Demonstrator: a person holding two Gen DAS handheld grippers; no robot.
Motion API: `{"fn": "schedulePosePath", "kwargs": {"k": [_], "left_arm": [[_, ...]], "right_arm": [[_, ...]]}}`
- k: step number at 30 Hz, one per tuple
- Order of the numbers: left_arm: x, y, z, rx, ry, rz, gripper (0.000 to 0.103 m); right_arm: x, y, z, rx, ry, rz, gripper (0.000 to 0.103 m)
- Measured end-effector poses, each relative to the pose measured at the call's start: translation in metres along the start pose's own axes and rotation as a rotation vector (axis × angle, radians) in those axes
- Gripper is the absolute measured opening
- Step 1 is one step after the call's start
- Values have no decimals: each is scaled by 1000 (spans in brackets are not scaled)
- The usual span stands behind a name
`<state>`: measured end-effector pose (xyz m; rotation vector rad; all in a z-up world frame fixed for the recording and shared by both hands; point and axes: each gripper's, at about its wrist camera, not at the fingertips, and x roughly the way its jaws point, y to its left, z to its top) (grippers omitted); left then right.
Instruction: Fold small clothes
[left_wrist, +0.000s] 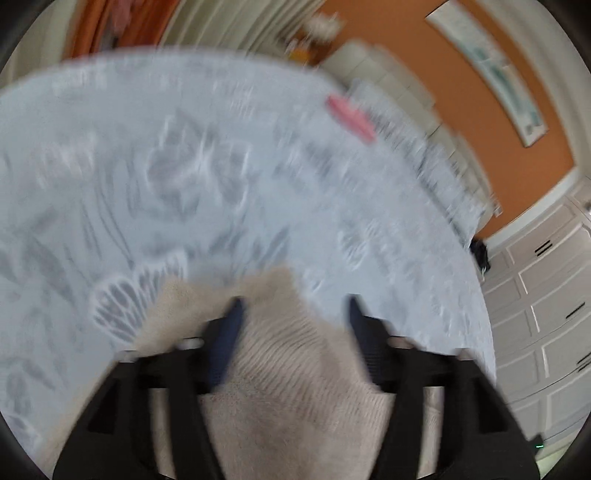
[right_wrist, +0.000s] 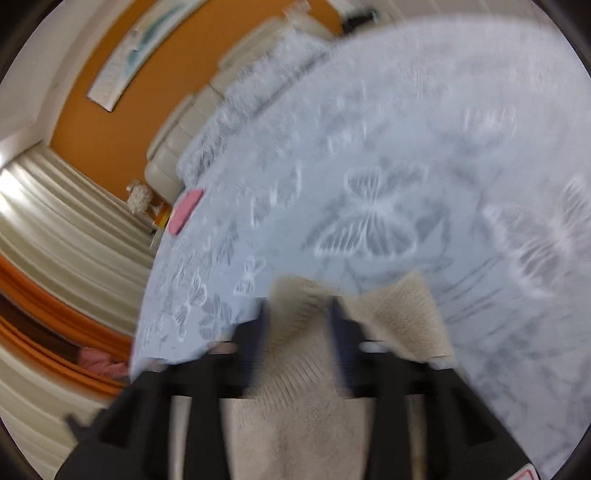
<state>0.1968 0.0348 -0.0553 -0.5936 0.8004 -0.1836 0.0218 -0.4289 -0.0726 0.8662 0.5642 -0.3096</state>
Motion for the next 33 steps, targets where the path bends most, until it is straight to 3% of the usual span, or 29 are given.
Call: {"fn": "schedulePosePath", "kwargs": {"k": [3, 4, 5, 7, 9, 11, 12, 13, 15, 16, 18, 20, 23, 25, 28, 29, 33], "left_arm": [[-18, -16, -2, 86, -57, -56, 71], [-20, -18, -4, 93, -66, -59, 71], [-19, -19, -6, 95, -56, -80, 71], [-10, -21, -10, 96, 2, -91, 71], [5, -26, -19, 131, 60, -24, 71], [27, -26, -26, 199, 136, 111, 67], [38, -23, -28, 218, 170, 177, 65], [42, -20, -30, 228, 179, 191, 63], [40, -24, -29, 255, 150, 206, 64], [41, -26, -30, 268, 146, 218, 64], [42, -24, -31, 278, 151, 224, 65], [41, -24, -31, 274, 152, 212, 69], [43, -23, -29, 264, 156, 197, 73], [45, -28, -30, 277, 158, 202, 74], [51, -33, -33, 330, 158, 235, 75], [53, -35, -34, 345, 157, 247, 75], [57, -35, -33, 357, 153, 256, 76]], "right_arm": [[-23, 18, -2, -123, -102, -42, 61], [-27, 23, -3, -145, -127, -35, 56], [-26, 25, -3, -157, -117, -16, 45], [-11, 28, -4, -166, -20, 1, 30], [23, 28, -16, -183, 133, -27, 13], [55, 17, -27, -210, 273, -158, 0], [59, 8, -26, -187, 276, -151, 0], [58, 4, -23, -164, 268, -136, 0], [45, -1, -12, -133, 199, -187, 0], [39, 1, -9, -147, 172, -207, 1], [31, 7, -6, -173, 131, -201, 16], [38, 8, -2, -198, 136, -198, 46], [56, 18, -1, -237, 175, -199, 61], [70, 34, -5, -323, 197, -242, 64], [81, 48, -22, -435, 229, -299, 17], [80, 47, -21, -422, 222, -294, 9], [63, 28, 1, -309, 152, -259, 4]]}}
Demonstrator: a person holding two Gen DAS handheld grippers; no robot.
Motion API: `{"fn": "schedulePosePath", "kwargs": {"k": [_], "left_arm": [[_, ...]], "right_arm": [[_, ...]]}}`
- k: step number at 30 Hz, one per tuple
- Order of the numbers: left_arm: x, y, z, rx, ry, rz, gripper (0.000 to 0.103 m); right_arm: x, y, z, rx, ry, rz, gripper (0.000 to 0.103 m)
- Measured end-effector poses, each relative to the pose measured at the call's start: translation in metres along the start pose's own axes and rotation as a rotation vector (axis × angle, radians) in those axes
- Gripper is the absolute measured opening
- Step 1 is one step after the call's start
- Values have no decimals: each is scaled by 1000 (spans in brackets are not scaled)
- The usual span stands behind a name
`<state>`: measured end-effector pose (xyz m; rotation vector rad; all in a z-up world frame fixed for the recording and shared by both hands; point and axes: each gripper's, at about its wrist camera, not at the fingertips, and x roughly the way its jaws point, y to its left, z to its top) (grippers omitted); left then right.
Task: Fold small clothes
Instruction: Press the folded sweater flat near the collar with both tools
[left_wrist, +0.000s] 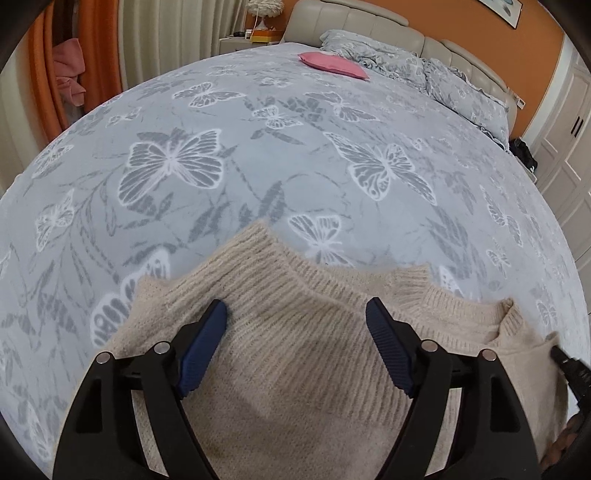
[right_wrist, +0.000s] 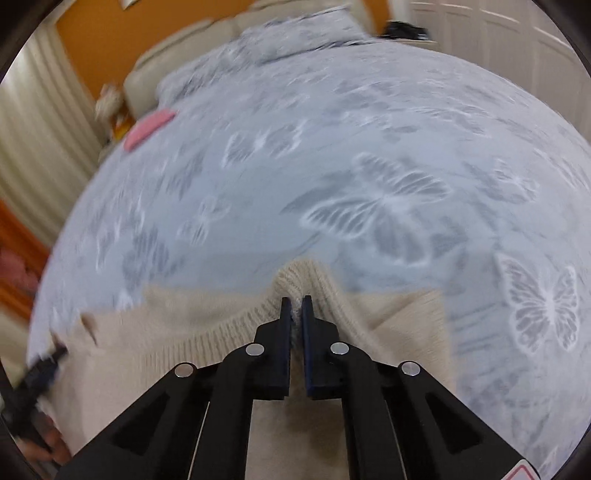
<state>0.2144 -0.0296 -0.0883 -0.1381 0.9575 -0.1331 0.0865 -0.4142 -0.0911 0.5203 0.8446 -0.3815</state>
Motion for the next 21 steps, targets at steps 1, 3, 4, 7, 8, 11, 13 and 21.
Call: {"fn": "schedulePosePath", "kwargs": {"k": [1, 3, 4, 7, 8, 11, 13, 21], "left_arm": [[1, 1, 0, -3, -3, -1, 76], [2, 1, 0, 0, -5, -1, 79], [4, 0, 1, 11, -6, 0, 82], [7, -6, -1, 48, -9, 25, 85], [7, -8, -1, 59, -10, 34, 85], [5, -7, -1, 47, -15, 22, 85], [5, -6, -1, 41, -15, 19, 85], [3, -6, 1, 27, -7, 9, 86]], "right_arm": [[-2, -7, 2, 23, -14, -6, 4], [1, -25, 2, 80, -11, -16, 4], [3, -30, 2, 100, -4, -11, 4], [6, -34, 1, 120, 4, 29, 4], [4, -31, 1, 113, 1, 38, 5], [-17, -10, 1, 90, -10, 107, 9], [-32, 9, -5, 59, -8, 145, 14], [-9, 121, -50, -246, 216, 269, 18]]}}
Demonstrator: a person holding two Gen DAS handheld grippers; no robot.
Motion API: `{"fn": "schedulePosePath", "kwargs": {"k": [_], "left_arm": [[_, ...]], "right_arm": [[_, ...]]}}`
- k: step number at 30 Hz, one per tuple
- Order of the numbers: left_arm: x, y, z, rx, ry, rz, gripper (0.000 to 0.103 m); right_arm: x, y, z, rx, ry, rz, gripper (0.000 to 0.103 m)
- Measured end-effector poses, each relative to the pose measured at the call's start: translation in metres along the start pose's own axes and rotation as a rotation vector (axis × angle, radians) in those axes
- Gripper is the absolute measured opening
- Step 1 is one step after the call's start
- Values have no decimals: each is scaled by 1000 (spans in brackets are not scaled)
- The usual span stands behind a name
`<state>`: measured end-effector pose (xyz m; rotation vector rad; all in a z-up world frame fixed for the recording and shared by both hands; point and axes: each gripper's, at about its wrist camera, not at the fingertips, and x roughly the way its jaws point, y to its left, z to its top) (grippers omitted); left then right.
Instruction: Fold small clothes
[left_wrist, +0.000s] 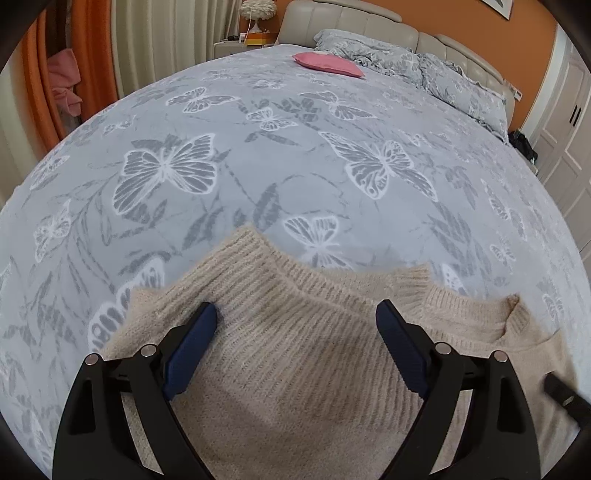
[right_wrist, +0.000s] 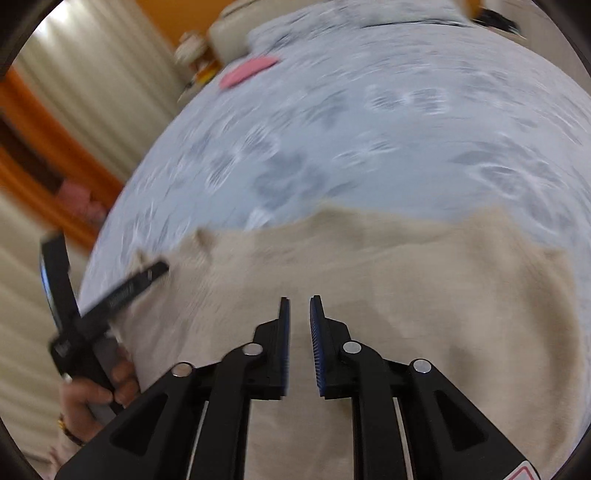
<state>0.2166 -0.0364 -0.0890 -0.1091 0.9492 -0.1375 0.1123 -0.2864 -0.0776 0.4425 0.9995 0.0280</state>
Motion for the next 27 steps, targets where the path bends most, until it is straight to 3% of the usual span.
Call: {"fn": "schedulePosePath", "kwargs": {"k": [2, 8, 12, 13, 17, 19, 24, 26, 27], "left_arm": [[-1, 2, 2, -21, 3, -14, 86], [-3, 3, 3, -27, 9, -20, 86], [-6, 5, 5, -49, 5, -36, 86], [-9, 7, 6, -65, -6, -48, 86], [-34, 22, 15, -147, -136, -96, 86], [-42, 33, 18, -196, -181, -102, 86], [-44, 55, 21, -318, -197, -136, 86], [-42, 57, 21, -322, -191, -139, 86], [-40, 55, 21, -309, -185, -133, 86]], "right_arm": [[10, 14, 1, -28, 10, 6, 34], [35, 35, 6, -84, 63, -27, 55], [56, 43, 2, -137, 88, -76, 60], [58, 45, 2, -153, 86, -88, 57], [62, 46, 7, -160, 65, -107, 7], [60, 45, 11, -143, 54, -91, 5], [40, 48, 30, -118, -62, -57, 4], [60, 44, 32, -113, -11, -68, 5], [81, 37, 29, -100, 62, -66, 5]]}}
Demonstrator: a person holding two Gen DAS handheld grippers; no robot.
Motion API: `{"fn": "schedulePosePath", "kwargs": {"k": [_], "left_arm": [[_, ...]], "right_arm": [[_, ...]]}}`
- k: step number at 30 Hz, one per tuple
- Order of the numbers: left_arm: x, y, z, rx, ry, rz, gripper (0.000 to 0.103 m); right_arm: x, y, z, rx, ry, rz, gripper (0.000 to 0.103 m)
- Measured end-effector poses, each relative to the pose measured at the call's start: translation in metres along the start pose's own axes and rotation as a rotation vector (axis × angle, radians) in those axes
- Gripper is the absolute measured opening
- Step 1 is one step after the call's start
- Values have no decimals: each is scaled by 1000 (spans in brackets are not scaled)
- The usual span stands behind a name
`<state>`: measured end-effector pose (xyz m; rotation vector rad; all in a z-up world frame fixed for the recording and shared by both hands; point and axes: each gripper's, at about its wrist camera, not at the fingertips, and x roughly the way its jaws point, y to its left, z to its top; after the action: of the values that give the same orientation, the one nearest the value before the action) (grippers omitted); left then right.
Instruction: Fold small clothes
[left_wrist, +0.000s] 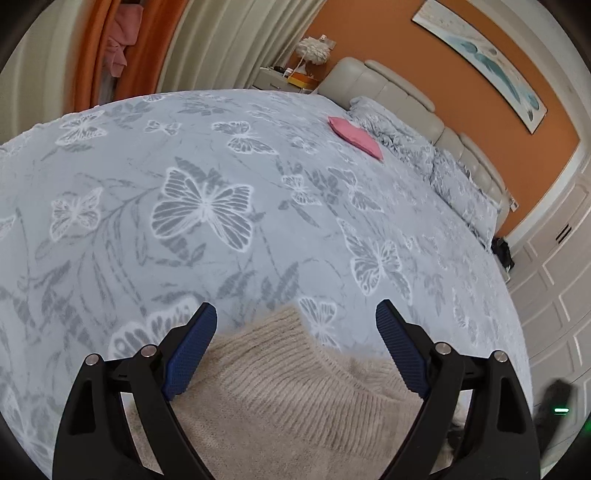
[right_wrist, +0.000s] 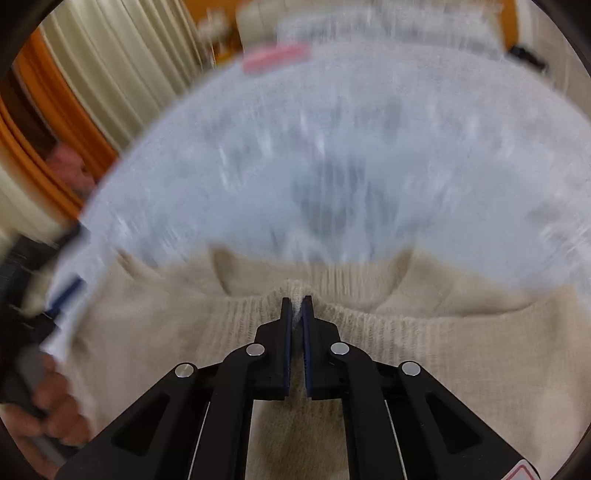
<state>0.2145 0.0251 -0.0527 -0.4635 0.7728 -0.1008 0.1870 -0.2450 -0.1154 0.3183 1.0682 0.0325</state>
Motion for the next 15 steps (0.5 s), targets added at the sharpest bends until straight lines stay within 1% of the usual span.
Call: {"fn": "schedulePosePath", "kwargs": {"k": [1, 2, 3, 4, 5, 6, 7, 8, 9, 10, 11, 12, 13, 14, 15], "left_arm": [[2, -3, -2, 17, 8, 4, 86], [4, -5, -4, 32, 16, 9, 86], [7, -7, -6, 46, 26, 12, 86], [9, -9, -8, 57, 35, 13, 86], [12, -10, -9, 67, 49, 12, 86], [13, -11, -10, 70, 53, 13, 86], [13, -11, -11, 71, 56, 15, 86], [13, -11, -11, 72, 59, 15, 86], [13, -12, -11, 74, 61, 16, 86], [13, -12, -12, 76, 62, 16, 86], [13, -13, -13, 78, 63, 20, 86], [14, -13, -13, 79, 66, 20, 86], [14, -14, -14, 82, 68, 19, 86], [15, -14, -14, 87, 68, 20, 86], [15, -16, -15, 98, 65, 22, 86]], "right_arm": [[8, -6, -3, 26, -2, 25, 3], [4, -12, -1, 64, -12, 51, 4], [-3, -15, 2, 78, -10, 61, 5], [-15, -17, 4, 83, -32, 58, 6], [-34, -23, 6, 88, -79, 28, 13], [-51, -31, 4, 91, -111, 7, 15], [-71, -47, 1, 104, -136, -30, 24], [-81, -62, -3, 122, -149, -65, 38], [-91, -79, -7, 147, -163, -113, 43], [-98, -97, -12, 176, -173, -168, 46], [-103, -118, -20, 212, -170, -231, 48], [-102, -140, -27, 256, -139, -263, 48], [-98, -150, -31, 284, -117, -256, 47], [-94, -163, -36, 319, -114, -206, 47], [-92, -168, -39, 330, -128, -168, 47]]}}
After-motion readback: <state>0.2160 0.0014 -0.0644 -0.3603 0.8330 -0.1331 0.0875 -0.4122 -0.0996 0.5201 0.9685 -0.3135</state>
